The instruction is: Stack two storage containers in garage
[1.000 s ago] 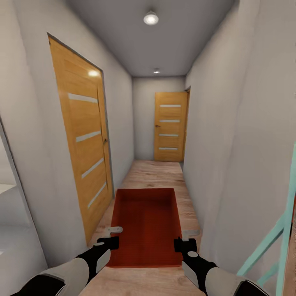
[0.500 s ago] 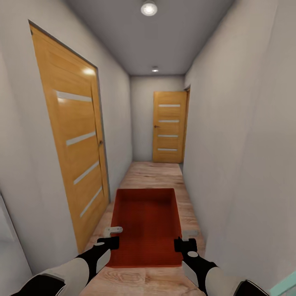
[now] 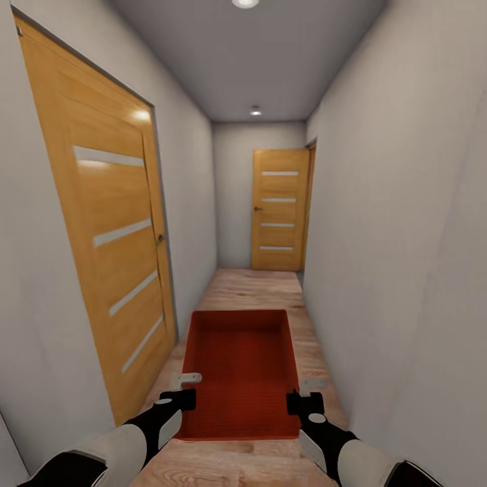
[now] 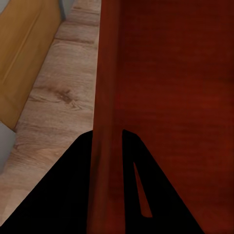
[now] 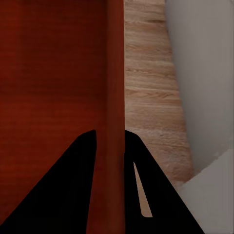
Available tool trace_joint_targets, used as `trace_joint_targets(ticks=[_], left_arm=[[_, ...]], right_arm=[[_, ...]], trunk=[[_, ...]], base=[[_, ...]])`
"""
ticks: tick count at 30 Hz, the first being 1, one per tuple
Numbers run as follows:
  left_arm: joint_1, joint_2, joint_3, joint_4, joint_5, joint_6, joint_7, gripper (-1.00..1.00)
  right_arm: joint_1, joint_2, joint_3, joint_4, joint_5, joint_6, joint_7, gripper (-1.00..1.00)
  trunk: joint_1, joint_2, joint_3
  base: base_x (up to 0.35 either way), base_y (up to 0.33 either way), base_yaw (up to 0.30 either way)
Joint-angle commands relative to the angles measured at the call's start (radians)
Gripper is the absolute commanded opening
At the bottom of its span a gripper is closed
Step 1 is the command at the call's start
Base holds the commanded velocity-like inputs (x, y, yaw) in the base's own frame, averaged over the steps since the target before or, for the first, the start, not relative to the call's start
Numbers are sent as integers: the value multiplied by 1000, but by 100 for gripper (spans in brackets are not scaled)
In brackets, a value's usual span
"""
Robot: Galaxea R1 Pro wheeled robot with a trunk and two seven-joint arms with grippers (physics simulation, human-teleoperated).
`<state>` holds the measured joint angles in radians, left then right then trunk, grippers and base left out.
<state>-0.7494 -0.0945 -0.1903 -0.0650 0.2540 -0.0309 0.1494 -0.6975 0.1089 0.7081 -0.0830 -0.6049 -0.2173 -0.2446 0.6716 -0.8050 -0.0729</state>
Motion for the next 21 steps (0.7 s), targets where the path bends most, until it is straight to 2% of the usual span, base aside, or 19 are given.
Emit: trace_joint_targets(ticks=[1,6,18,21], left_arm=[[-2,4,65,-2,-2,-12,82,-100],[-2,4,65,-2,-2,-11,82,-100],[-2,4,65,-3,-2,-12,82,-100],[-2,4,65,-3,-2,-12,82,-100]], right_arm=[[0,0,16,0,-13,3,15,-100],[1,0,16,0,-13,3,15,-100],[0,0,16,0,-13,3,15,-100],[0,0,16,0,-13,3,15,-100]], trunk=[[1,-1,-2],[1,-1,-2],[1,-1,-2],[1,-1,-2]], base=[[325,0,0],[325,67,-31],[325,143,-223],[325,147,-97]])
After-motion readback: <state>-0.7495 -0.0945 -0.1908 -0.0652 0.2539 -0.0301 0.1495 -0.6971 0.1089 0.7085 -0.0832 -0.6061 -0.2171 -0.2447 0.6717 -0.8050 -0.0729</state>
